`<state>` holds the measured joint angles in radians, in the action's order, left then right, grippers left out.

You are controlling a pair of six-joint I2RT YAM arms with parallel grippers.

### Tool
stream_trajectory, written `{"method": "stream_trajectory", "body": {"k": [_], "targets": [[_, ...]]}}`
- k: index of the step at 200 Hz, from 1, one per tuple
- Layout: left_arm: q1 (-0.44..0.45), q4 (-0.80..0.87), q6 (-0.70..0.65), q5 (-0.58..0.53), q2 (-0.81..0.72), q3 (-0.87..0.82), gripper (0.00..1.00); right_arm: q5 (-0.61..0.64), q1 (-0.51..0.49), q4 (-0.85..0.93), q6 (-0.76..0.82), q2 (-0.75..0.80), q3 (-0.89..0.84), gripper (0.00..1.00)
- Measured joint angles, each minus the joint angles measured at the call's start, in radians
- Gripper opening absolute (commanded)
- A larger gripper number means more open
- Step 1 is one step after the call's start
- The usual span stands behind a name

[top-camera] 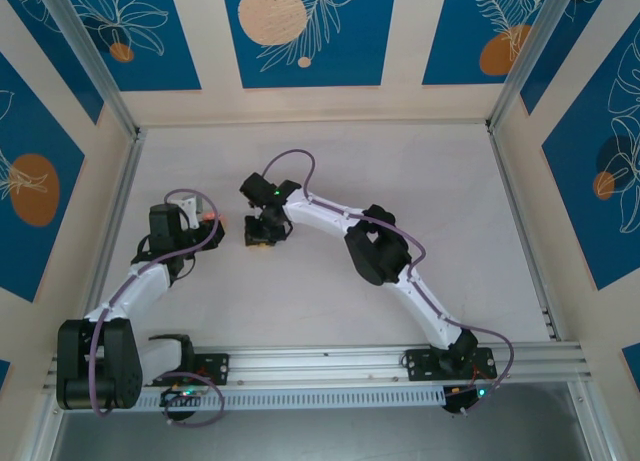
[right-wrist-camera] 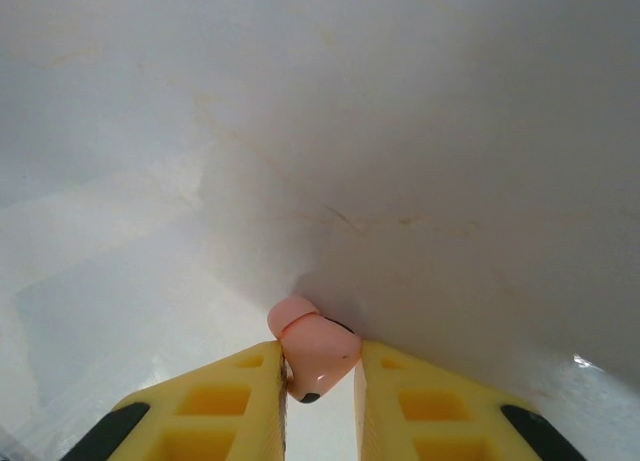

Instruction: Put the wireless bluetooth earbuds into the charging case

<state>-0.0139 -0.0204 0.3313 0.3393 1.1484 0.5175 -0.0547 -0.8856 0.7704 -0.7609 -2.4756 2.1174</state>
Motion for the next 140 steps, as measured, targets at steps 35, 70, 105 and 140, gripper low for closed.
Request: {"method": "stream_trajectory", "body": {"k": [35,70,105,140], "targets": [[0.000,0.000,0.000,0.000,-0.001,0.000,0.18,0.006,0.005,-0.010,0.019,0.072,-0.116,0.23],[0.000,0.001,0.000,0.000,-0.001,0.000,0.18,-0.005,0.024,-0.029,0.067,0.166,-0.274,0.23],[0.000,0.000,0.000,0.001,-0.001,0.000,0.18,-0.024,0.063,-0.032,0.161,0.259,-0.424,0.23],[0.000,0.000,0.000,0.009,-0.001,0.000,0.18,-0.048,0.117,-0.014,0.283,0.343,-0.558,0.24]]}}
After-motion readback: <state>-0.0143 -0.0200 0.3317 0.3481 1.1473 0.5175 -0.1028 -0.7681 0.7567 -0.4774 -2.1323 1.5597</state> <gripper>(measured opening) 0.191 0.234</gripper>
